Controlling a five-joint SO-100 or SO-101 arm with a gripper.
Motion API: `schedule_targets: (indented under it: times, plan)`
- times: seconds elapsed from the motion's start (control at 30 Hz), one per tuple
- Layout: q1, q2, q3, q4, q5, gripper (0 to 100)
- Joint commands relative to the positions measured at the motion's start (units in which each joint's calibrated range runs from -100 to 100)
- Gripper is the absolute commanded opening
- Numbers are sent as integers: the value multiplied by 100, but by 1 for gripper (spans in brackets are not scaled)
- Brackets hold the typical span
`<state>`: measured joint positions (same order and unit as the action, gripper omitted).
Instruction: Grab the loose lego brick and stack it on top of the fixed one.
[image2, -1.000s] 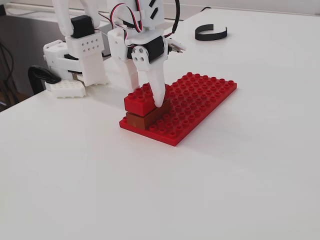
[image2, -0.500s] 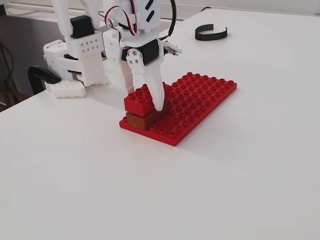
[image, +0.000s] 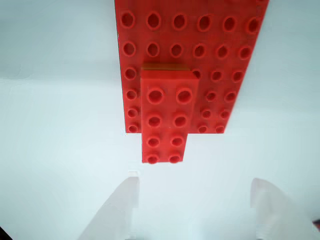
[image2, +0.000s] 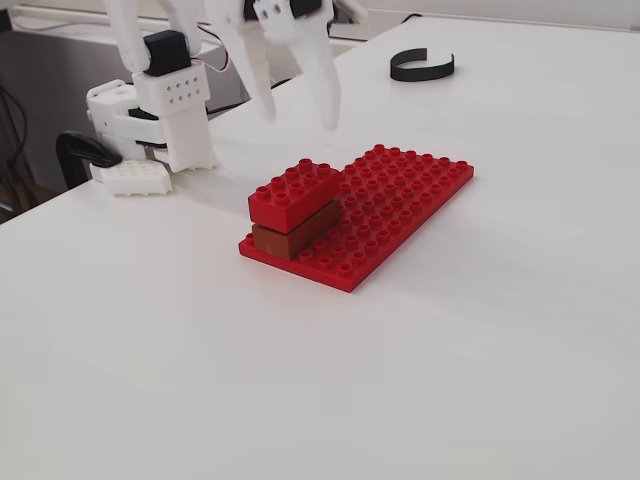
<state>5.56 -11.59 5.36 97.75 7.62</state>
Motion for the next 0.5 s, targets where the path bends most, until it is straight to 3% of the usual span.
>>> schedule_targets:
  times: [0.0, 0.13, 0.33, 0.47]
  plan:
    - [-119, -983, -554, 225, -93, 22]
    - [-171, -2414, -481, 155, -244, 0]
    - [-549, -5327, 378, -96, -265, 1]
    - [-861, -7545, 1989, -521, -270, 1]
